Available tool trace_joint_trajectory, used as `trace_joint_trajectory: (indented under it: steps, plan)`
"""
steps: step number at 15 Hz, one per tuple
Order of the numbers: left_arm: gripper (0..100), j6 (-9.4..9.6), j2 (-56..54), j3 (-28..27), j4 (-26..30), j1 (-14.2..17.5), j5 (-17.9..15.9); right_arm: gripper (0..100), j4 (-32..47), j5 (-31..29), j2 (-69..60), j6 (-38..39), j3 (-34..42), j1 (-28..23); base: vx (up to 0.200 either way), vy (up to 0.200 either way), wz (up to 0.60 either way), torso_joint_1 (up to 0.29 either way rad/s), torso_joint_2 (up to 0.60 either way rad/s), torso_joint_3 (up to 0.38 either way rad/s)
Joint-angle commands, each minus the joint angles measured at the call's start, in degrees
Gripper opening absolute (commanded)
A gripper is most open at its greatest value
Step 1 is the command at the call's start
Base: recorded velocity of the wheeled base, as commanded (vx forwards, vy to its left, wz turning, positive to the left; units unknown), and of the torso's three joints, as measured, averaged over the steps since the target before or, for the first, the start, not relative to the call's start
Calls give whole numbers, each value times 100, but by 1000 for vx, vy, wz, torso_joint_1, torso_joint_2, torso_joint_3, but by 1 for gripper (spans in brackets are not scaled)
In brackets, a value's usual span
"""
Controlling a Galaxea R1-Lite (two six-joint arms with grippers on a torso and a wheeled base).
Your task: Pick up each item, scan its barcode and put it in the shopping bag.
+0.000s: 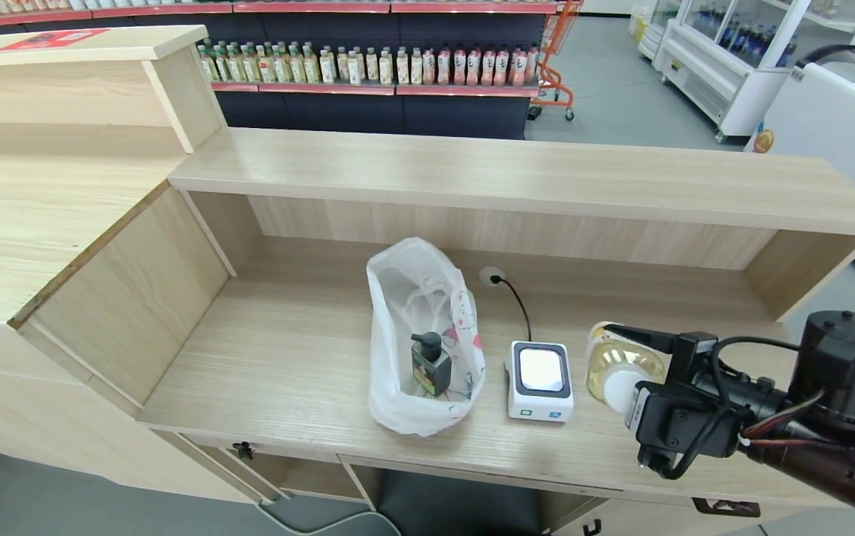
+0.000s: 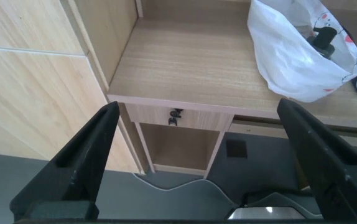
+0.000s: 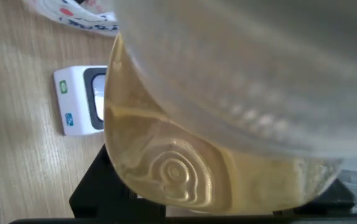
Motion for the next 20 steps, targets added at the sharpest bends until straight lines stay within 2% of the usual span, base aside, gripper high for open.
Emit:
trace_joint_trajectory:
  steps: [1,5,7,11,20]
  plan:
    - [100,-3,-2,0,-2,3,-2,0,-147,38,400,-23,169,-81,0,0,0,0,0,0]
    - [100,6,-2,0,-2,3,-2,0,-1799,434,1402,-120,362,-423,0,0,0,0,0,0]
    - [100,6,-2,0,-2,3,-2,0,-2291,478,1727,-111,371,-432,0,0,0,0,0,0]
    - [100,6,-2,0,-2,3,-2,0,-2555,592,2079,-129,362,-432,0,0,0,0,0,0]
    - [100,6,-2,0,-2,3,-2,0,-2555,662,2422,-427,-25,-450,0,0,0,0,0,0]
